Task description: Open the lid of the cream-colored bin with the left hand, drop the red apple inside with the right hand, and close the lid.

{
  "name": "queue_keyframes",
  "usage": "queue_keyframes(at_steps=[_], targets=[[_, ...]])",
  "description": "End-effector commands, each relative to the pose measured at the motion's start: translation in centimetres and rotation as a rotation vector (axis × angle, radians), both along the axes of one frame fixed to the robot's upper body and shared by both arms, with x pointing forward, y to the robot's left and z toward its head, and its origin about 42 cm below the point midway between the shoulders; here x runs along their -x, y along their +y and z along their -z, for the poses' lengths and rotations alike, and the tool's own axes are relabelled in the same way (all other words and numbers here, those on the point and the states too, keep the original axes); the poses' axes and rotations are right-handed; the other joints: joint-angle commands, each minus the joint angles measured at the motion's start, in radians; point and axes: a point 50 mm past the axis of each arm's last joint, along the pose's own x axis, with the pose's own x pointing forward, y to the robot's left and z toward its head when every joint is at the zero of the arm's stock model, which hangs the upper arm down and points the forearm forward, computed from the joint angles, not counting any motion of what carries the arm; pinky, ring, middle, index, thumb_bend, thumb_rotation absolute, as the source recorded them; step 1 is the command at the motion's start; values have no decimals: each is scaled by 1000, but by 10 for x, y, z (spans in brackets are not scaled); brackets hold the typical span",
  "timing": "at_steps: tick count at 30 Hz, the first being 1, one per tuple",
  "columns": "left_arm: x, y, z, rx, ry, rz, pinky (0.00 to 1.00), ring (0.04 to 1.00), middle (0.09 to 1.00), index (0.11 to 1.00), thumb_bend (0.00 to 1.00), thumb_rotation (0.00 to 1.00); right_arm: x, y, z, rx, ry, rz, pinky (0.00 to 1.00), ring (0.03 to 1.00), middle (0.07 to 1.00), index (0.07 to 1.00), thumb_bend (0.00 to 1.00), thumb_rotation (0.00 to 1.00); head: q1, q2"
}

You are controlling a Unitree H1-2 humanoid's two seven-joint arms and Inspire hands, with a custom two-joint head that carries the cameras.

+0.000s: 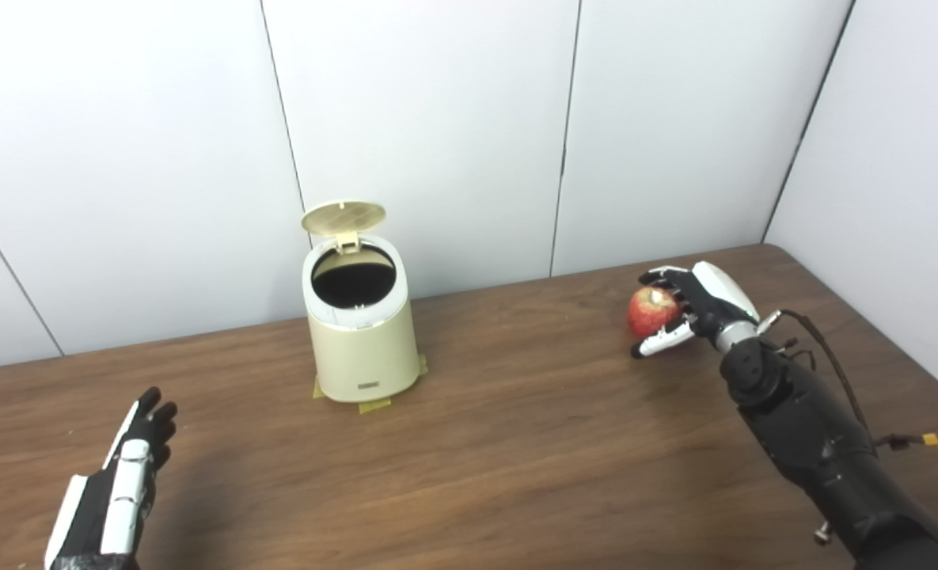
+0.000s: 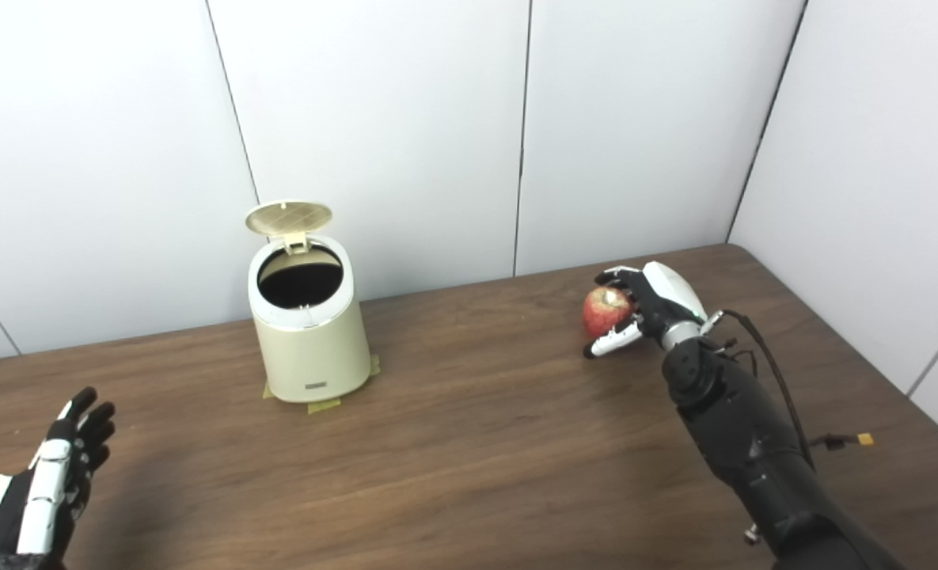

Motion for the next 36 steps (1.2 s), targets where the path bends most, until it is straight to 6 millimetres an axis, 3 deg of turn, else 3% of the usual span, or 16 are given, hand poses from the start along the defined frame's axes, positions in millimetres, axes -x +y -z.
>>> queue_keyframes(at_steps=[1,3,4,5,7,9,17,22,28,36], targets=[[-4,-2,-18,10,-80,6,1000,985,970,1000,459,1000,-8,-4,-26,1,-133,-8,529,589,664,707,878,5,-7,3],[-3,-2,-19,21,-86,11,1000,992,978,1000,452,1000,-6,-4,-27,-7,-175,-2,516,551,619,677,866,0,-10,5],[-3,-3,-19,18,-88,13,1000,992,977,1000,457,1000,-5,-3,-28,-10,-194,1,515,491,572,650,702,0,-12,7],[-3,-4,-20,15,-90,15,1000,991,976,1000,460,1000,-4,-3,-28,-11,-209,8,514,454,543,634,600,0,-12,7],[-2,-6,-20,16,-96,17,1000,984,971,1000,461,1000,-4,-6,-28,4,-231,12,490,420,506,560,537,0,-8,9],[-2,-8,-20,18,-99,16,1000,980,968,1000,454,1000,-3,-7,-29,13,-245,12,377,423,505,518,507,0,-6,11],[0,-9,-19,36,-97,14,1000,981,966,1000,427,1000,-4,-12,-25,20,-230,24,312,424,519,511,496,0,-3,15],[0,-12,-21,31,-99,15,1000,982,967,1000,436,1000,-2,-1,-34,36,-264,-17,295,424,523,535,492,0,4,12],[-1,-17,-21,42,-96,16,1000,976,966,1000,429,1000,0,16,-68,57,-417,-120,326,418,501,527,497,0,33,8],[-1,-27,-15,52,-85,12,1000,969,962,1000,416,1000,10,69,-123,41,-559,-227,352,420,496,511,500,0,99,-4]])
